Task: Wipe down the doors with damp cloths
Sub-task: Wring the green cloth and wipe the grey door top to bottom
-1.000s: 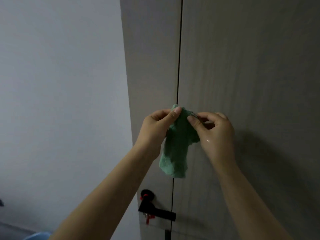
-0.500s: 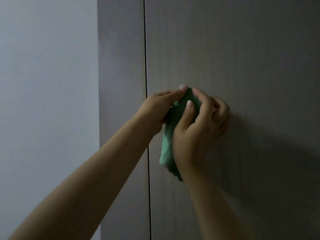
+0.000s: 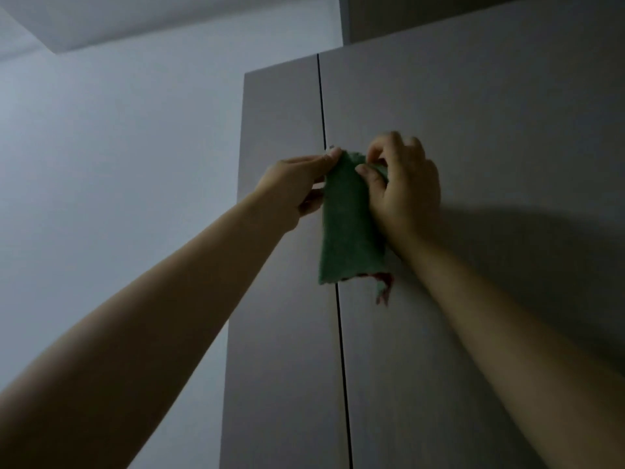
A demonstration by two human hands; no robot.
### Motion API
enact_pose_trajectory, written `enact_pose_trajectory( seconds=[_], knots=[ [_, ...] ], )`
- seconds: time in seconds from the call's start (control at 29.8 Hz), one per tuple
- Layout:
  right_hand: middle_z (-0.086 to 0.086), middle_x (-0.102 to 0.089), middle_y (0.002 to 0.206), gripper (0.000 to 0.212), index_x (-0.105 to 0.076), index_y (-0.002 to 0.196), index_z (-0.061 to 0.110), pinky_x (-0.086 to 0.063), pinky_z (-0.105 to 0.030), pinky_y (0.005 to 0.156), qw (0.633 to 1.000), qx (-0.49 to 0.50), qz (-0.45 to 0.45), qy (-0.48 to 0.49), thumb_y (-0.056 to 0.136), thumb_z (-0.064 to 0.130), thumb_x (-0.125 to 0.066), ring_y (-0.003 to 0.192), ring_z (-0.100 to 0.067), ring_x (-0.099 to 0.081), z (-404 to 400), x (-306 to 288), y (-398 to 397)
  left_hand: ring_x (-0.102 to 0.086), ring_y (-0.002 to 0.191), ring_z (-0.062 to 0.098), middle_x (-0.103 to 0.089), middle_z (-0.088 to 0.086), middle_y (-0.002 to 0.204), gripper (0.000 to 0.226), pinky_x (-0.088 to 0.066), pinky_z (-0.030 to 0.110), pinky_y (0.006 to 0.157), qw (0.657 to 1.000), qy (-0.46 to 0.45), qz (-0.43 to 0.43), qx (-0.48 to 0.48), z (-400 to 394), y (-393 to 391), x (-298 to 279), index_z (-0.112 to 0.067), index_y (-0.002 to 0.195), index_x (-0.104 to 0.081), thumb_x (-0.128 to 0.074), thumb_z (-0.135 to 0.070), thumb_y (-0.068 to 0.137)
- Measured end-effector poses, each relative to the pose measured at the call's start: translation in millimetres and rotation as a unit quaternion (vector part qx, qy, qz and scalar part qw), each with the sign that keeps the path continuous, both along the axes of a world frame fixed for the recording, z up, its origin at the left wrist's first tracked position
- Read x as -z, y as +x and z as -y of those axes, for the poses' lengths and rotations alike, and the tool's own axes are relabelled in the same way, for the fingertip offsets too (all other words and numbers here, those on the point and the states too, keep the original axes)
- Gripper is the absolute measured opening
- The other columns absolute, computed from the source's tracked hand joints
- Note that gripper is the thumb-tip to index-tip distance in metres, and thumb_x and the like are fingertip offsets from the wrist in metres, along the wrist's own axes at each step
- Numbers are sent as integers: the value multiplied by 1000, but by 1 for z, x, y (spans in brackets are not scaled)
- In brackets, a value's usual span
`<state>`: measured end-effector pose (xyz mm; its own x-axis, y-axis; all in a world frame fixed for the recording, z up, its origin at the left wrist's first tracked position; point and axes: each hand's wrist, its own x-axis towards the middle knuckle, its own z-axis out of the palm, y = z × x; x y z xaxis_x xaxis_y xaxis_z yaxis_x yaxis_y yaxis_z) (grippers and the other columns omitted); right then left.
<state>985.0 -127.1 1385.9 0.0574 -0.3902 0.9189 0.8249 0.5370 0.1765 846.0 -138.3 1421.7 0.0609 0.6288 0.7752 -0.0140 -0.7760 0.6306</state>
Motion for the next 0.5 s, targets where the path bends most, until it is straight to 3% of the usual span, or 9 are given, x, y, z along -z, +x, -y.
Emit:
enact_pose_trajectory(
  seconds=[0.07, 0.17, 0.24, 0.37, 0.44, 0.5],
  knots=[
    [-7, -51, 86, 13, -57, 94, 6, -31, -24, 66, 999, 39, 17, -16, 91, 19, -59, 72, -16, -43, -7, -28, -2, -56, 60, 7, -67, -1, 88, 36, -44, 15, 44, 999, 19, 16, -25, -6, -6, -17, -13, 101, -68, -75, -40, 77],
    [-8, -55, 91, 13, -58, 93, 11, -35, -25, 66, 997, 63, 31, -41, 89, 22, -63, 75, -22, -50, -15, -69, -10, -65, 55, 6, -70, 2, 90, 38, -40, 15, 37, 997, 49, 53, -39, -20, -13, -41, -10, 105, -68, -77, -33, 76],
    [-10, -58, 93, 15, -57, 91, 12, -41, -32, 68, 993, 90, 50, -54, 86, 23, -66, 79, -28, -55, -18, -94, -18, -67, 62, 13, -71, 4, 90, 35, -48, 21, 46, 992, 71, 79, -74, -31, -16, -56, -12, 102, -69, -79, -33, 75],
    [-12, -58, 92, 18, -56, 95, 13, -39, -30, 68, 974, 184, 105, -78, 86, 25, -66, 83, -31, -55, -24, -125, -28, -59, 68, 8, -66, -8, 77, 22, -45, 23, 54, 961, 150, 57, -225, -49, -22, -81, -29, 72, -64, -75, -49, 75],
    [-12, -55, 92, 16, -58, 96, 12, -36, -31, 71, 965, 215, 124, -81, 88, 25, -64, 86, -31, -53, -25, -128, -28, -56, 82, 11, -64, -11, 85, 26, -45, 28, 71, 935, 175, 41, -306, -58, -24, -91, -31, 70, -64, -71, -56, 75],
    [-11, -52, 95, 16, -65, 95, 12, -29, -34, 78, 958, 259, 116, -42, 88, 27, -64, 93, -31, -48, -25, -127, -26, -42, 104, 20, -53, -6, 99, 26, -31, 37, 89, 909, 184, 41, -370, -62, -23, -97, -33, 74, -64, -69, -58, 74]
  ],
)
